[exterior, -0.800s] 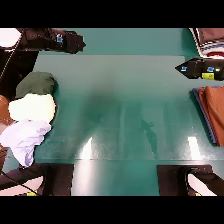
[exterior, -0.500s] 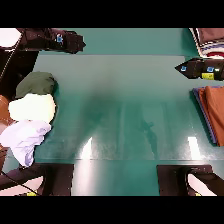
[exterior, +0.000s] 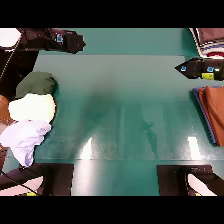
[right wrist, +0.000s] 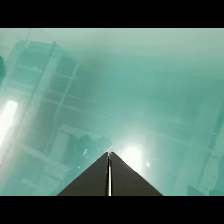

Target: Fold the shirts.

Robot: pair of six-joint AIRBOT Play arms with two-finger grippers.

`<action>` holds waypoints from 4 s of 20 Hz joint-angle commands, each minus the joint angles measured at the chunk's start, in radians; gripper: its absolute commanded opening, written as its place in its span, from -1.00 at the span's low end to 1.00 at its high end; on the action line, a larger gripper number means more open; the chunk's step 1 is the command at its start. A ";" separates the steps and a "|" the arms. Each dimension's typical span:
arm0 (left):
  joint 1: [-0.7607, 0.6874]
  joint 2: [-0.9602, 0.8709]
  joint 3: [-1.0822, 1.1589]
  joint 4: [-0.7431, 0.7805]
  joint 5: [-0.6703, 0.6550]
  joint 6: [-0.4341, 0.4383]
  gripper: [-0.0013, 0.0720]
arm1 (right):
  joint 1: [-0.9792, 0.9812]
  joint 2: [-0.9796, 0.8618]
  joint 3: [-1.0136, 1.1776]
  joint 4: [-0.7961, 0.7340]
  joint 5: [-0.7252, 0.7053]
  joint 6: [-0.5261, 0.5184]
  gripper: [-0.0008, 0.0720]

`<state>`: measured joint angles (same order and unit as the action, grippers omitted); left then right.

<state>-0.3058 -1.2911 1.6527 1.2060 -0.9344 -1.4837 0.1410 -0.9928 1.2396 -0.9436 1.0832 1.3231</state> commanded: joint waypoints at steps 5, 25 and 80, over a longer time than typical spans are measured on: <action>0.157 -0.053 -0.020 0.453 -0.136 -0.140 0.57 | 0.001 0.000 0.001 0.002 0.012 0.001 -0.92; 0.508 -0.245 -0.148 0.420 -0.026 -0.139 -0.90 | 0.001 0.014 0.001 0.011 -0.011 0.004 -0.92; 0.189 -0.094 -0.740 -0.189 0.051 -0.003 -0.90 | 0.001 0.216 0.001 -0.002 -0.212 0.003 -0.92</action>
<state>-0.1165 -1.3743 0.9031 1.0401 -0.8845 -1.5002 0.1413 -0.7773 1.2400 -0.9367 0.8516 1.3258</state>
